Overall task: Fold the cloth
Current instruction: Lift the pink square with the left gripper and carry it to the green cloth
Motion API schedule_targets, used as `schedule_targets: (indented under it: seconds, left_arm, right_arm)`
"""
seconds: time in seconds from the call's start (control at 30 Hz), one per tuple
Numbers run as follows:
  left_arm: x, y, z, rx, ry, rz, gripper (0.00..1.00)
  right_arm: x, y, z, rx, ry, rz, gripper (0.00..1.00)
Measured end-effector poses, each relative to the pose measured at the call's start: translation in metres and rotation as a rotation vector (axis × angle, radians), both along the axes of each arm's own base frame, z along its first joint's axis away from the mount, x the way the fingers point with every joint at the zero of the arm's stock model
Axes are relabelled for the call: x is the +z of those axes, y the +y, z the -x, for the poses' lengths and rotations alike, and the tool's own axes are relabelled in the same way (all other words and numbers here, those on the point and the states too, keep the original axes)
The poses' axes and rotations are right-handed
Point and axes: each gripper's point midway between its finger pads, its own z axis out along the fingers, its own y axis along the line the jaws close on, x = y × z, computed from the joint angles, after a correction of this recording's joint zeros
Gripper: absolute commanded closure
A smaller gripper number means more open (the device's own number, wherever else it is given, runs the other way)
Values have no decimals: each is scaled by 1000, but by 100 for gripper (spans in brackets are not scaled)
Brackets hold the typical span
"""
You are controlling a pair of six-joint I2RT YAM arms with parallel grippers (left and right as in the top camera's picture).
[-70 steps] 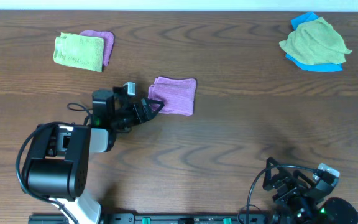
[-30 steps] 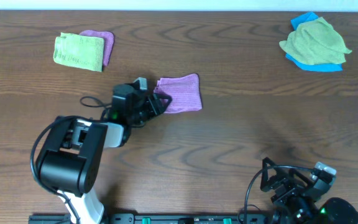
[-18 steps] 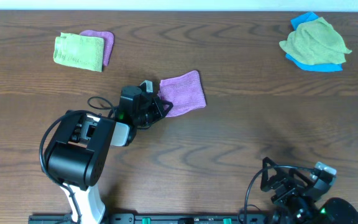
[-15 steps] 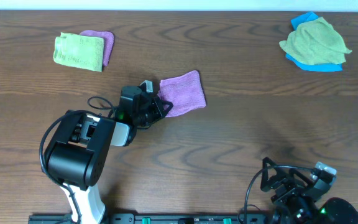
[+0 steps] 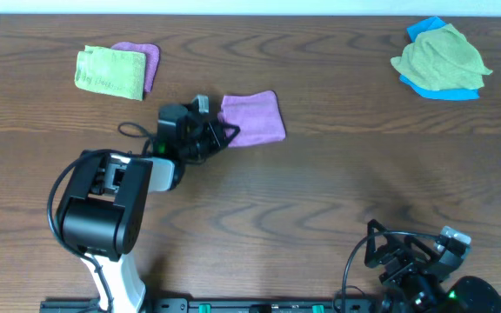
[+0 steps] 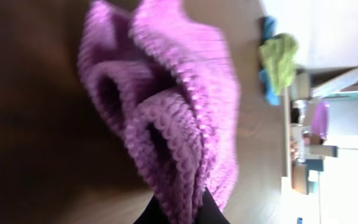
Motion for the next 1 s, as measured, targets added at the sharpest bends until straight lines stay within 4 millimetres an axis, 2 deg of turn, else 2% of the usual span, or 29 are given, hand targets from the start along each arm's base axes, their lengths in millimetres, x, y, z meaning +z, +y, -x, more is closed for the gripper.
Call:
schedule_targets:
  seconds: [0.2, 0.53, 0.6, 0.7, 1.0]
  left_arm:
    - [31, -1, -26, -25, -52, 34, 95]
    - [38, 9, -38, -101, 38, -71, 94]
    - [39, 16, -40, -112, 49, -113, 95]
    - [47, 36, -44, -128, 81, -206, 94]
    - [86, 98, -73, -73, -75, -448, 94]
  right_arm:
    - [2, 0, -1, 0, -8, 2, 1]
    - [3, -1, -2, -2, -15, 5, 1]
    - [3, -2, -2, -8, -16, 9, 1]
    - [3, -4, -2, -16, -16, 13, 1]
    - [6, -8, -4, -38, -27, 29, 1]
